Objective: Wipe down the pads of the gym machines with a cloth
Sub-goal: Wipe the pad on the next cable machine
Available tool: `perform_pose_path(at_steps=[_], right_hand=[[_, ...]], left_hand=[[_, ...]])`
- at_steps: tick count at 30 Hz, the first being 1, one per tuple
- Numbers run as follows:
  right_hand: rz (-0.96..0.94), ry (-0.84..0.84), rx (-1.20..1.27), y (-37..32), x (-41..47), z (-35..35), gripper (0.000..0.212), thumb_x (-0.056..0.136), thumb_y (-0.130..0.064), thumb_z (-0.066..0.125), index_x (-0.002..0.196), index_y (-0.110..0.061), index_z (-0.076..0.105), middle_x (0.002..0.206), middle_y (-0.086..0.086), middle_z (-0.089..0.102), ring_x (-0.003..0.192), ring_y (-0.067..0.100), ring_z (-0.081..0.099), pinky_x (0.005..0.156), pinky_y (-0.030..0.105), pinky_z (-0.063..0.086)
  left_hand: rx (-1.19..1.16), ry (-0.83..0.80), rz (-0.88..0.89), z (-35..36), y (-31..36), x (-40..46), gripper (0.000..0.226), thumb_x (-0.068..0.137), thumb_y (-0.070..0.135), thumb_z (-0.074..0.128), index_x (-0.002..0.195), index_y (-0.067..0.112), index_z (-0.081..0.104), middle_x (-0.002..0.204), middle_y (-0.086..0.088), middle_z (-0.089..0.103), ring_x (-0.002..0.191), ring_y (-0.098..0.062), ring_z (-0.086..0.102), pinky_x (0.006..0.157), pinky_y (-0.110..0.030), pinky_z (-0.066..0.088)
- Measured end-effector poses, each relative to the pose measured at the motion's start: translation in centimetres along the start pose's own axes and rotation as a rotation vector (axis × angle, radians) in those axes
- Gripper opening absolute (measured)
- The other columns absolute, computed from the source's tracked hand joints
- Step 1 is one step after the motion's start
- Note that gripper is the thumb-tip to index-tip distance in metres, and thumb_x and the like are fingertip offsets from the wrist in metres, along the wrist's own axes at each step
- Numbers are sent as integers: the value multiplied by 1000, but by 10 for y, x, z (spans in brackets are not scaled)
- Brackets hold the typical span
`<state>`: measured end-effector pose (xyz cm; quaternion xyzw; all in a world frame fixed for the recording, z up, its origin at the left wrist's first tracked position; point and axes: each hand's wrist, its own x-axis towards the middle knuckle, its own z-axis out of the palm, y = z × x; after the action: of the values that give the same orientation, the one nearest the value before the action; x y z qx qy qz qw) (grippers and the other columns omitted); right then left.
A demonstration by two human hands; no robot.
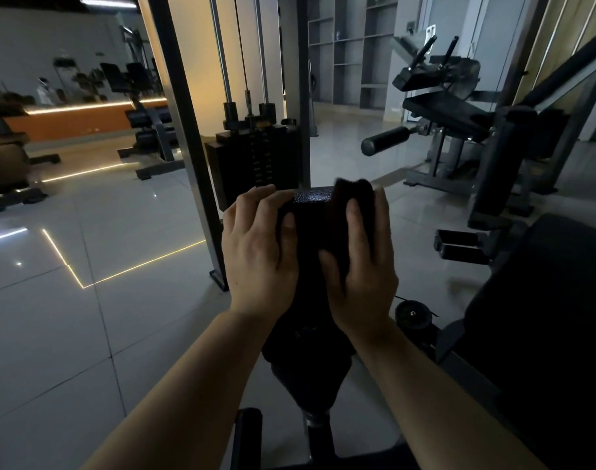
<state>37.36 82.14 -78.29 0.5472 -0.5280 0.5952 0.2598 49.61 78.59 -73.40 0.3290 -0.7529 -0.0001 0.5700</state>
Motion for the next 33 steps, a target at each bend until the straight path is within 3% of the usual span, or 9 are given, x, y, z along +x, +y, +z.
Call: perform_pose_path(at_steps=[4,6,11,17,22,27,30,31,33], right_hand=[[-51,-102,5,20,-52,0,65,99,-48,36,153,-26,5,159,14,3,144,39,20,105,47,41],[-49,-149,17,32,-86,0,68,99,-46,39,153,-25,3,159,14,3,143,41,19,113,42,31],[112,-235,82,42,-135,-1,66,100,-47,37,154,-28,2,152,21,17,144,28,17,113,20,25],[54,-67,187,23,-37,-9,52,103,-32,35,147,-6,26,149,24,31,144,11,20,111,12,24],[57,-41,241,7,29,-8,51,98,-31,47,140,-2,39,143,21,44,136,23,41,107,15,32],[172,-44,275,19,-24,-2,72,93,-54,44,149,-15,20,149,17,39,138,24,39,107,30,40],[189,-121,237,31,-67,-1,74,94,-54,45,146,-7,22,148,22,37,138,30,37,107,42,41],[184,-138,219,35,-83,0,73,94,-53,46,146,-6,23,147,24,37,137,31,38,107,42,40],[174,-156,161,40,-112,2,71,96,-51,44,151,-14,18,145,27,36,137,33,35,113,27,31]], left_hand=[[2,7,5,2,-1,0,36,97,31,37,118,13,61,121,-7,54,113,-23,46,87,-43,43],[-4,17,9,3,-2,-1,35,97,30,38,118,13,60,121,-7,54,113,-21,44,86,-43,43],[-16,27,14,3,-2,0,35,97,29,38,118,13,61,120,-6,55,113,-21,45,86,-44,44],[-2,38,9,5,-2,-1,34,97,28,38,117,13,61,119,-7,55,112,-21,45,84,-46,44],[26,72,25,8,-2,0,33,97,27,38,115,10,61,116,-9,56,108,-24,48,83,-40,42],[31,89,30,9,-2,0,33,97,26,38,114,11,61,116,-8,56,108,-22,47,84,-42,43],[28,96,35,9,-2,0,32,97,26,38,113,10,62,115,-9,56,107,-23,48,84,-42,42],[27,95,33,10,-2,0,32,97,26,38,113,11,61,115,-9,56,107,-23,48,83,-42,42],[29,89,21,10,-1,0,33,97,28,37,114,12,61,116,-9,56,107,-24,48,81,-40,42]])
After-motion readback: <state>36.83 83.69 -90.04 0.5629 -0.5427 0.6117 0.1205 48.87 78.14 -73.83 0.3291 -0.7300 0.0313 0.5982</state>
